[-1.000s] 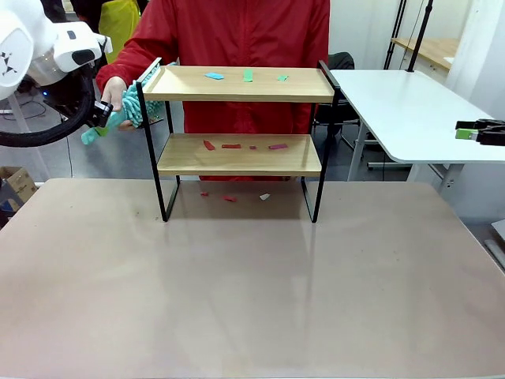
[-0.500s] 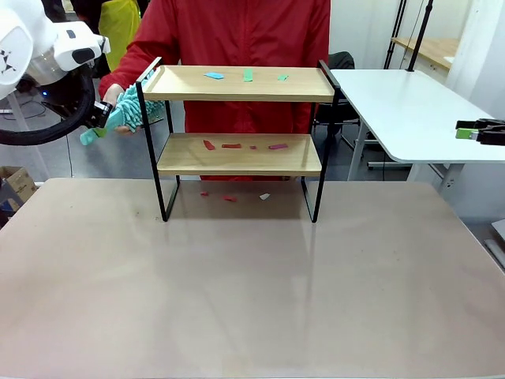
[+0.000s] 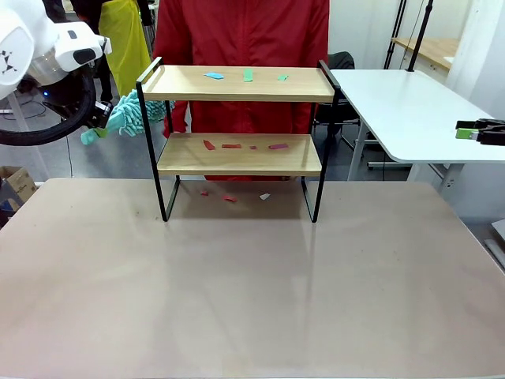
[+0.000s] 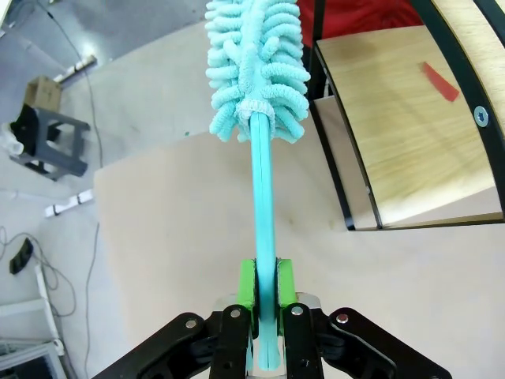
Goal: Clean the shelf.
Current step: Pick up the Duster handed by the human, then clean the specific section of the Shelf indicated by the human with the Duster.
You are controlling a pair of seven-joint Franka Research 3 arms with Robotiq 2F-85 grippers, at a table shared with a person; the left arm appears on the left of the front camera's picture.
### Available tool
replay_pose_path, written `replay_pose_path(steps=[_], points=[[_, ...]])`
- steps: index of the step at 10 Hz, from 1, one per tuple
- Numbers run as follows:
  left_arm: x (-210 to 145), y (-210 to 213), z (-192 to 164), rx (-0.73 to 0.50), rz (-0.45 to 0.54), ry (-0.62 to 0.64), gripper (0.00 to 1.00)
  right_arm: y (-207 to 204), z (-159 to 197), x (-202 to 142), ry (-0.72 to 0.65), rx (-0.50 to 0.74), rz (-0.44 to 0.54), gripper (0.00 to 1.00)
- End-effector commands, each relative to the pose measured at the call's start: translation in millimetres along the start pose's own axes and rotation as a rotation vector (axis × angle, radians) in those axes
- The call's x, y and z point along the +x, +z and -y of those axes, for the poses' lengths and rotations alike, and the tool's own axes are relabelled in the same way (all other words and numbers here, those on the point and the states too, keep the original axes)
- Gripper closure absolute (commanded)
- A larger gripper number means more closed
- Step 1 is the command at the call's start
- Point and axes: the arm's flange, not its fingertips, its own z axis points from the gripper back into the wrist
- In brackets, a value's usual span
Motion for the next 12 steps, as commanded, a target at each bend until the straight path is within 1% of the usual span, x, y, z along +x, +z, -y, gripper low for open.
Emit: replay_pose_path(steps=[1,4,5,6,7,8,9,10,11,12], points=[[0.4,0.7,-1.3,0.003,0.018,-0.012,1.00,-0.7,-0.6,2.4,0.005,0.002,-0.001,0.00],[0.4,0.7,-1.3,0.003,0.018,-0.012,1.00,-0.7,-0.6,2.4,0.005,0.002,-0.001,0.00],[0.0,0.0,0.0,0.000,0.000,0.000,0.87,-0.7,-0.6,2.4,0.005,0.002,-0.001,0.00],[6.2,11.8,-23.0,0.016,0.002,-0.017,0.87,-0.7,-0.6,2.4,0.005,0.002,-0.001,0.00],[9.3,23.1,-43.4,0.039,-0.017,-0.060,0.87,-0.7,-0.6,2.4,0.005,0.002,-0.001,0.00],[10.8,36.0,-61.1,0.044,-0.035,-0.119,0.87,-0.7,-0.6,2.4,0.005,0.002,-0.001,0.00],[18.3,49.6,-76.1,-0.041,-0.044,-0.212,0.87,-0.7,-0.6,2.4,0.005,0.002,-0.001,0.00],[23.0,62.3,-90.4,0.027,-0.082,-0.305,0.87,-0.7,-0.6,2.4,0.005,0.002,-0.001,0.00],[21.0,74.2,-102.0,0.034,-0.118,-0.410,0.87,-0.7,-0.6,2.4,0.005,0.002,-0.001,0.00],[20.6,87.1,-113.4,0.090,-0.159,-0.520,0.87,-0.7,-0.6,2.4,0.005,0.002,-0.001,0.00]])
